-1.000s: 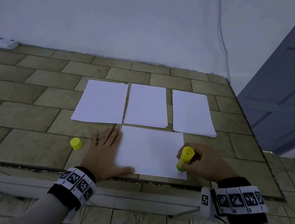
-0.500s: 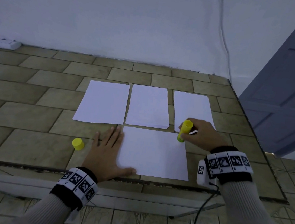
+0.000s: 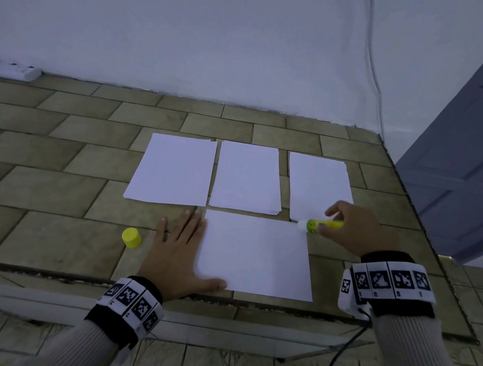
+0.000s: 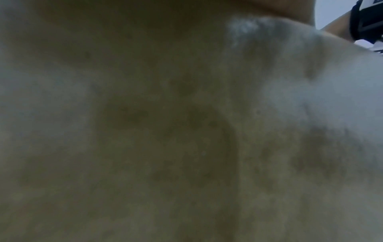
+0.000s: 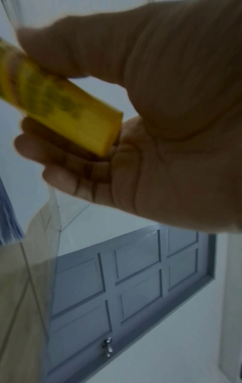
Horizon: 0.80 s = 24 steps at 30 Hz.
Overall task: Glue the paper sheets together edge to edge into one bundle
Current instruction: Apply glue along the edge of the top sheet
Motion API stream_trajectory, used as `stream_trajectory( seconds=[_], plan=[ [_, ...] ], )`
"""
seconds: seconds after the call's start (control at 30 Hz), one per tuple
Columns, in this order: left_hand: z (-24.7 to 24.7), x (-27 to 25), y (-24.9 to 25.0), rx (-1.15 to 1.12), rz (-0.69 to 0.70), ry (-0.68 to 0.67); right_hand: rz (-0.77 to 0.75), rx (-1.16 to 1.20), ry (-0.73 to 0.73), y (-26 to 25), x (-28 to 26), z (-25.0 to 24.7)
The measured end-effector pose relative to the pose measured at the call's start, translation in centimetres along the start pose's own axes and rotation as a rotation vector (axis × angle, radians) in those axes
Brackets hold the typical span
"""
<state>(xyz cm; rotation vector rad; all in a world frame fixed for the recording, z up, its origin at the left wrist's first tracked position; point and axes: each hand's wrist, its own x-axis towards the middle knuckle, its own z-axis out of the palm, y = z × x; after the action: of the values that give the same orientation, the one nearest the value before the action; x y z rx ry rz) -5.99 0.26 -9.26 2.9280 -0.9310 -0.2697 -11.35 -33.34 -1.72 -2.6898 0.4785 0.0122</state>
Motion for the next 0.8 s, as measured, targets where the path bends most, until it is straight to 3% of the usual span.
stream_trajectory(
  seconds=[0.1,0.17,0.43,0.57,0.8],
  plan=[
    [0.0,0.0,0.0,-0.010,0.006,0.009,0.033,-0.207,-0.184,0.7,-0.8,0.1],
    [0.0,0.0,0.0,-0.016,0.005,0.009,0.030,-0.204,-0.206,1.0,-1.4,0.2],
    [0.3,0.0,-0.1,0.011,0.022,0.045,0.257,0.227,0.244,2.7,-2.0,-0.3],
    [0.6,0.1,-0.1,0.015,0.026,0.055,0.370,0.282,0.284,3.4,-1.6,0.2],
    [0.8,0.1,-0.3,0.009,0.028,0.068,0.423,0.305,0.247,4.1,-1.6,0.8]
  ],
)
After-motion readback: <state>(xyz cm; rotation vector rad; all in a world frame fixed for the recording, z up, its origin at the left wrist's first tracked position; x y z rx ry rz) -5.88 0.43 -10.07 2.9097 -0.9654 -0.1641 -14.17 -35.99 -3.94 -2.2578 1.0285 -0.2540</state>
